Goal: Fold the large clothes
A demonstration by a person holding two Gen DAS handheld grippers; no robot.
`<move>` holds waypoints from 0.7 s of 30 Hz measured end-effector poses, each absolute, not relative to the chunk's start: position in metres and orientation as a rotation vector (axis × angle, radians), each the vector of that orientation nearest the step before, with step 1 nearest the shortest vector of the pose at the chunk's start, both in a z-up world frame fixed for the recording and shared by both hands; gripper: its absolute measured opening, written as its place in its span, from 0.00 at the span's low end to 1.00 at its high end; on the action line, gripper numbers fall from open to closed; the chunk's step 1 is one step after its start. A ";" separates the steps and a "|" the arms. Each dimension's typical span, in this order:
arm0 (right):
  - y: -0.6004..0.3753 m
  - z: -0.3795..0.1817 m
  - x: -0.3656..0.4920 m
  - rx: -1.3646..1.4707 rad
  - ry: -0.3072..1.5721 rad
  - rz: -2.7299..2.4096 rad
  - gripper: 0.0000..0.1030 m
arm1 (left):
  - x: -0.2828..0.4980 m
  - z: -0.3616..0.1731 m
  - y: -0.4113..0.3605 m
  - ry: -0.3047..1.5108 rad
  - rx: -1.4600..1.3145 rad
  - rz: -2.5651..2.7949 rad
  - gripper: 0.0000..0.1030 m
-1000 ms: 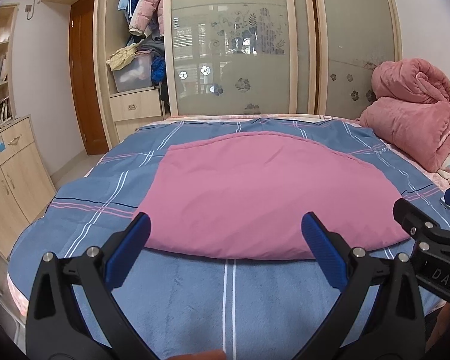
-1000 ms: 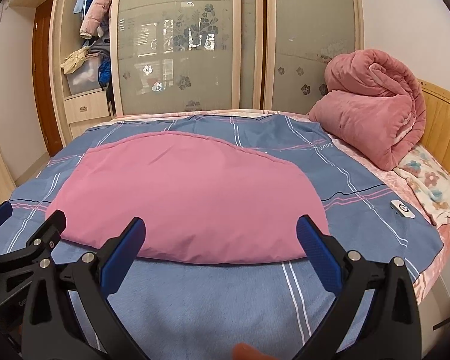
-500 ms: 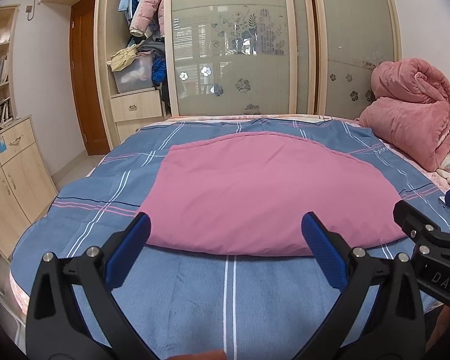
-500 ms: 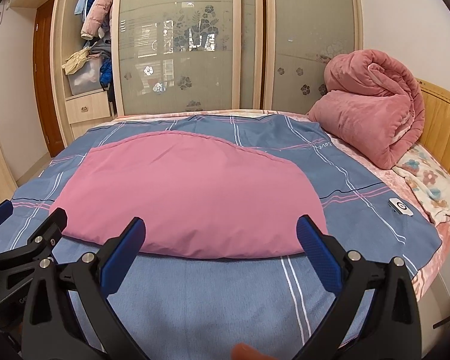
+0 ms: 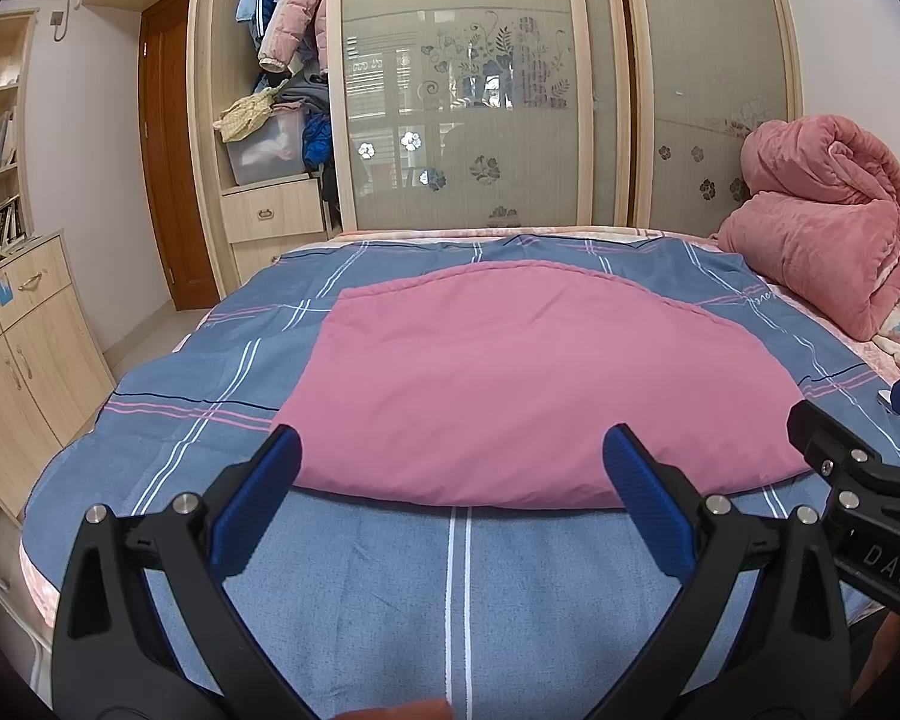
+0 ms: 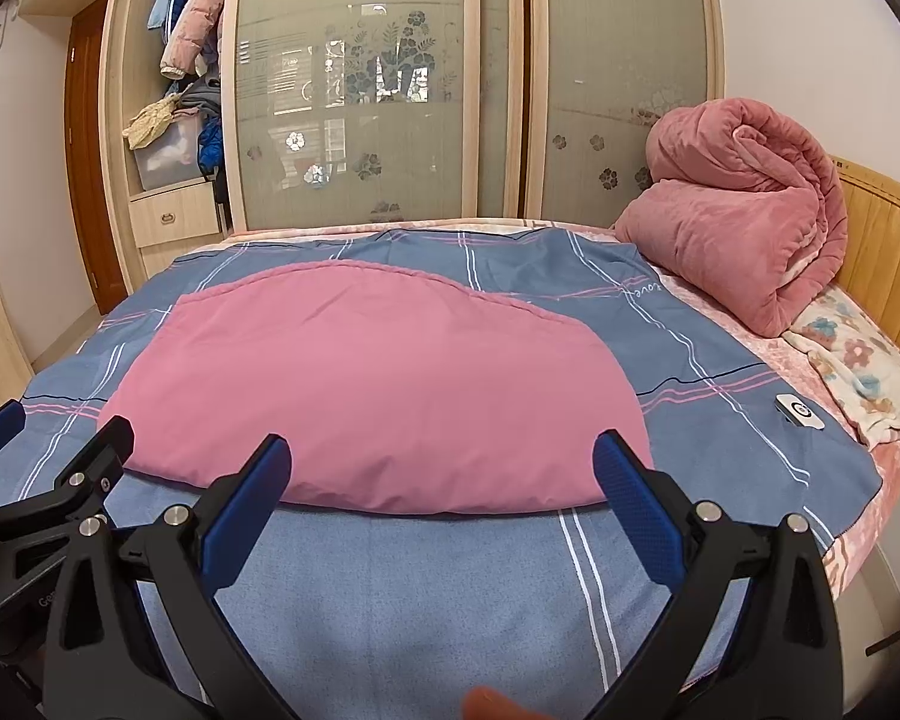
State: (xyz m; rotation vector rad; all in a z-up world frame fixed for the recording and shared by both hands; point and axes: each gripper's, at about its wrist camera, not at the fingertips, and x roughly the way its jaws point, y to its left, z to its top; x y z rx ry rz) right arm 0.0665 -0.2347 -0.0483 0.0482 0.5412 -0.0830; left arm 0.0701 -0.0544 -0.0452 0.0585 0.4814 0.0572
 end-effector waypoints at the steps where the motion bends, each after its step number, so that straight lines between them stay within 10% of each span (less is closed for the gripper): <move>1: -0.235 -0.048 0.066 0.049 0.542 -0.083 0.98 | 0.069 -0.045 -0.055 0.481 0.059 0.057 0.98; 21: -0.237 -0.048 0.065 0.050 0.543 -0.080 0.98 | 0.068 -0.043 -0.055 0.472 0.057 0.066 0.98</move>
